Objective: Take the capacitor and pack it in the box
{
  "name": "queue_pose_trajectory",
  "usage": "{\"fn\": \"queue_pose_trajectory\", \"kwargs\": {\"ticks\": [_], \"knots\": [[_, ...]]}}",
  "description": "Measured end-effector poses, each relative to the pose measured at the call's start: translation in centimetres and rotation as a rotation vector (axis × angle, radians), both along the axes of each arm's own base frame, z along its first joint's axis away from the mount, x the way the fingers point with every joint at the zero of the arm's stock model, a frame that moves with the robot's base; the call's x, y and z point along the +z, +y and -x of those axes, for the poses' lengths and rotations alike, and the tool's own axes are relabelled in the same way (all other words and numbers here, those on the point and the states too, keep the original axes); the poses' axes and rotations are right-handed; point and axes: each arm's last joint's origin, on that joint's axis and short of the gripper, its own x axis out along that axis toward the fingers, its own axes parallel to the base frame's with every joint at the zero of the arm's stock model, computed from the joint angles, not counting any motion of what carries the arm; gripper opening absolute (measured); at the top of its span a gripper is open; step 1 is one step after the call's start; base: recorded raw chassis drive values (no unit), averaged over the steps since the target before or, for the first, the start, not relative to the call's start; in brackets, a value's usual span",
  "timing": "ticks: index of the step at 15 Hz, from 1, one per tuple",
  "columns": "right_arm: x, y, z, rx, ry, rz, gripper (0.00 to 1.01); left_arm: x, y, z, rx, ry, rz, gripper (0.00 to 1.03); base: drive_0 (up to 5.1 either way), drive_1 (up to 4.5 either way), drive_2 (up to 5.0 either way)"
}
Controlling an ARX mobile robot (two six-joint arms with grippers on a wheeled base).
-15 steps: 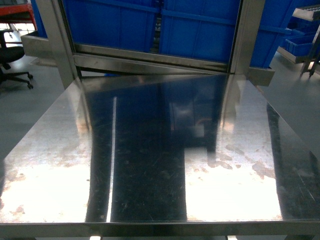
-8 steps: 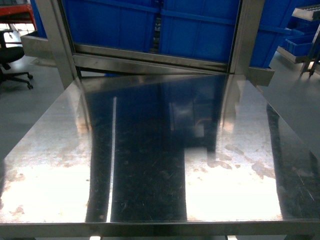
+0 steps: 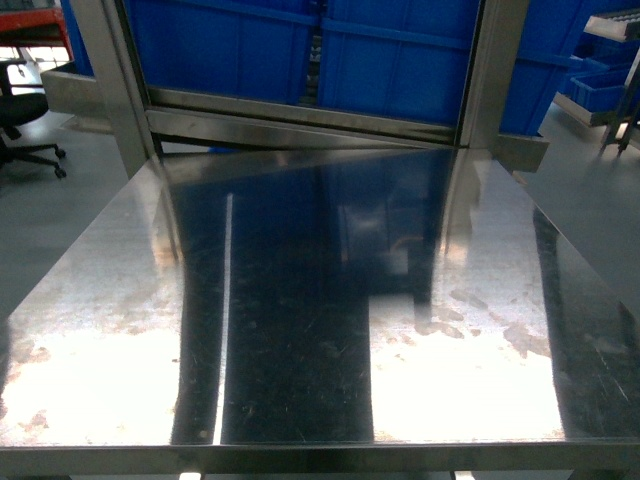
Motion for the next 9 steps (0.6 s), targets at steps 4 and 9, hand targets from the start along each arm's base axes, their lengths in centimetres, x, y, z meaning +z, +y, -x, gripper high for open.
{"fn": "queue_pose_trajectory", "kwargs": {"ticks": [4, 9], "knots": [[0.0, 0.0, 0.0, 0.0, 0.0, 0.0, 0.98, -0.1, 0.0, 0.4, 0.0, 0.005, 0.0, 0.44, 0.0, 0.0, 0.0], [0.0, 0.0, 0.0, 0.0, 0.001, 0.0, 0.98, -0.4, 0.0, 1.4, -0.001, 0.014, 0.0, 0.44, 0.0, 0.0, 0.0]]}}
